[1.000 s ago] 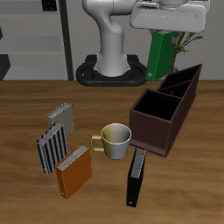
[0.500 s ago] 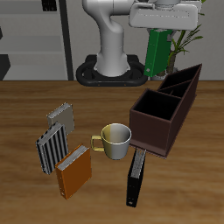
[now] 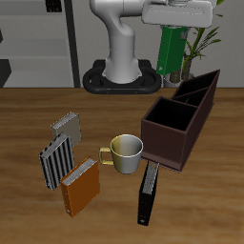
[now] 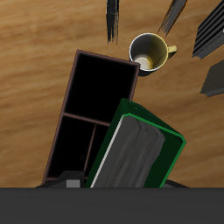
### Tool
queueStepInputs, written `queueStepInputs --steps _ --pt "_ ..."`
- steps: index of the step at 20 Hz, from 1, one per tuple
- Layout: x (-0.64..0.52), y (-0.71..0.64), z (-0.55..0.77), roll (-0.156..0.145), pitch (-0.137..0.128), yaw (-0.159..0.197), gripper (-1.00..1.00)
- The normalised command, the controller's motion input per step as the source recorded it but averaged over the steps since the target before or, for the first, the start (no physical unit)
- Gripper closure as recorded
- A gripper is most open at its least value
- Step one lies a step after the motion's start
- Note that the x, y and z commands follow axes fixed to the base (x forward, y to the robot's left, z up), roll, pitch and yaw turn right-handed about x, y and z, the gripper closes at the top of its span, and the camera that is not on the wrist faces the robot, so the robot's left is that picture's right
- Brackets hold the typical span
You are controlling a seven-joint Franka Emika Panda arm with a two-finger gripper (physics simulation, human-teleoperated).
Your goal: Place the green book into the left desk caddy's left compartment
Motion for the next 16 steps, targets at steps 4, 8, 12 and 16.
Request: queueStepInputs --steps 4,8,12,16 --pt "-0.44 0.21 0.0 0.048 -0.019 0.015 1.0" --pt "-0.38 0.26 -0.1 0.069 0.037 -0.015 1.0" --pt "-0.43 0.32 -0.2 0.07 0.009 0.032 1.0" --pt "-0.41 0.27 -0.16 0.055 0.003 -0.003 1.0"
